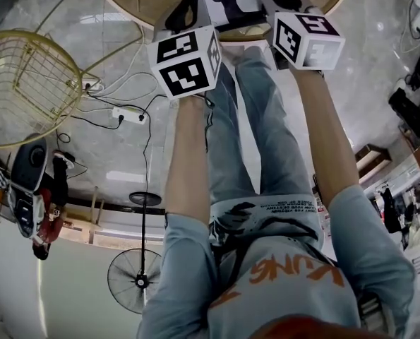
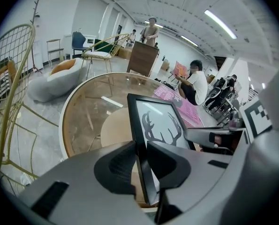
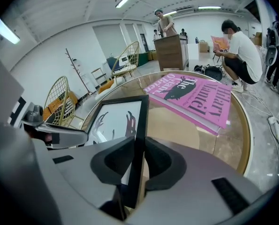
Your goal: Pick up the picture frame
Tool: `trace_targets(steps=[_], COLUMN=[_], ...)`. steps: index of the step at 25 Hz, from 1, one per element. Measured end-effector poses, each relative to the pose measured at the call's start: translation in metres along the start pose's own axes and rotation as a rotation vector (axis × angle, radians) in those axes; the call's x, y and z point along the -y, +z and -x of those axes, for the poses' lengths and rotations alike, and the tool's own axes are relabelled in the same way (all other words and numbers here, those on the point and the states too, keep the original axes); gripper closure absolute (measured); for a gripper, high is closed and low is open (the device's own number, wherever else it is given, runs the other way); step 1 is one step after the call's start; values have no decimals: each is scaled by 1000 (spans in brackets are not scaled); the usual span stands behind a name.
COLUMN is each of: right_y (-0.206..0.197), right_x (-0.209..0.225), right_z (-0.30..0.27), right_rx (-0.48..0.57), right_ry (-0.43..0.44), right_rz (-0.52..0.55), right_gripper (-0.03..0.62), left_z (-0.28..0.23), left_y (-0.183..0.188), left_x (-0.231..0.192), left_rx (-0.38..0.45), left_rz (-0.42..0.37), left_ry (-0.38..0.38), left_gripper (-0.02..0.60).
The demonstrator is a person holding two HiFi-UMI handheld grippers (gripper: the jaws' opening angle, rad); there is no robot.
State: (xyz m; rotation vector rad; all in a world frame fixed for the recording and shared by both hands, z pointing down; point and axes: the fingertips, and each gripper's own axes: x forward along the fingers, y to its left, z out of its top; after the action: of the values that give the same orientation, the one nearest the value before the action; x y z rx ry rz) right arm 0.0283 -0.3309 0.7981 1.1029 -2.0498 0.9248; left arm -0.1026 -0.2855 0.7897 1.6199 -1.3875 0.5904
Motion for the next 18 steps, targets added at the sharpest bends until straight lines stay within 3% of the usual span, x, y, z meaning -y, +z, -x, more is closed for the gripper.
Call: trace_targets(steps=[11,18], right_y=[35,75], right_x=[-6,-15], right_z=[59,109], right_rx=[108,153], right_ry=[35,52], right_rz=[-4,61], right_gripper=[528,528], left_z=[53,101], left_y=[34,62], left_x=[35,64], left_rx=[119,198], left_rz=[-71,-33], left_ry=[-1,6], left_gripper=[499,499])
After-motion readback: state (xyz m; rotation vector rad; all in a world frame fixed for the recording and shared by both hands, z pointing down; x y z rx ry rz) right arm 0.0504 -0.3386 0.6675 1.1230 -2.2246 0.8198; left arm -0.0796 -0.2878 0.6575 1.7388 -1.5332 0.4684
